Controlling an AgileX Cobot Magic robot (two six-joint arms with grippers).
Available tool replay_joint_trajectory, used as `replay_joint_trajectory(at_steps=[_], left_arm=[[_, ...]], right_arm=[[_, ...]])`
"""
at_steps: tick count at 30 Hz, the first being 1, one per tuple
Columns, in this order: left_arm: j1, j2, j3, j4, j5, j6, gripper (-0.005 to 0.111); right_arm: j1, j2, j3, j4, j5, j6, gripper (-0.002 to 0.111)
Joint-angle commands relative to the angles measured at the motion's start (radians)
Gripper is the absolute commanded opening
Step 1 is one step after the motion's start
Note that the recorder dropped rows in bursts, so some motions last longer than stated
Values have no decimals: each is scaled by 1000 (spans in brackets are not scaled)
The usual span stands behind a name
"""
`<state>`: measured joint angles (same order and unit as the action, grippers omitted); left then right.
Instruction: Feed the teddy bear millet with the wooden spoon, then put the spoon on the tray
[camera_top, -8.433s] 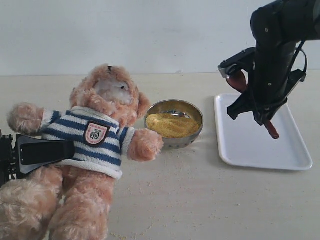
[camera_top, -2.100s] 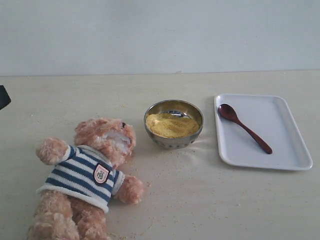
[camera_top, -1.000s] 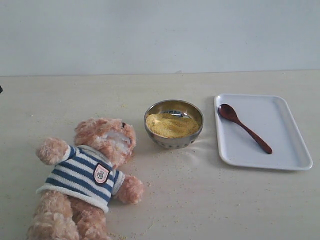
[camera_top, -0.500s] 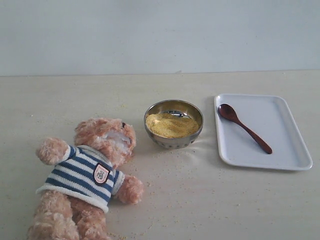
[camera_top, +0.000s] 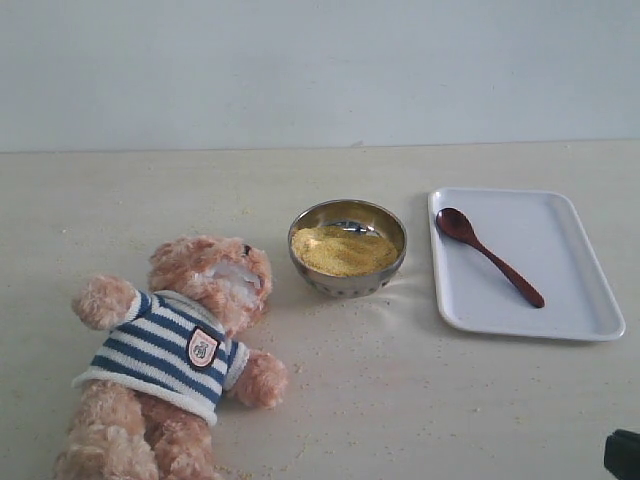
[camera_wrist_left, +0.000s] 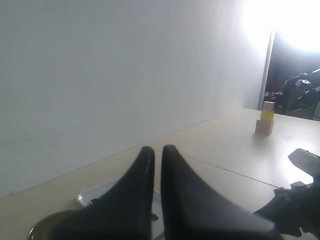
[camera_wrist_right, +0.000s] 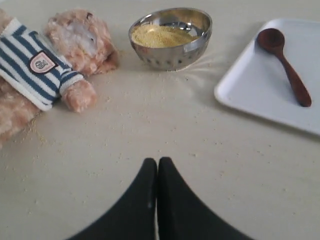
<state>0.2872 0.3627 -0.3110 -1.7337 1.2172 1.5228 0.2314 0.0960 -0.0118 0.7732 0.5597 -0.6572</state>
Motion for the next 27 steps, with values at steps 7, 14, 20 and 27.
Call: replay_joint_trajectory(at_steps=[7,14,20,27], left_arm=[[-20,-7,-4,-11,4,4,5],[-20,-7,-4,-11,4,4,5],[-20,-7,-4,-11,4,4,5],[-20,-7,-4,-11,4,4,5]], right_arm=[[-3,-96,12,11,-24,-3,0],[-3,-96,12,11,-24,-3,0],[-3,-96,12,8,-24,-3,0],[-3,-96,12,-254,-102,202,0]])
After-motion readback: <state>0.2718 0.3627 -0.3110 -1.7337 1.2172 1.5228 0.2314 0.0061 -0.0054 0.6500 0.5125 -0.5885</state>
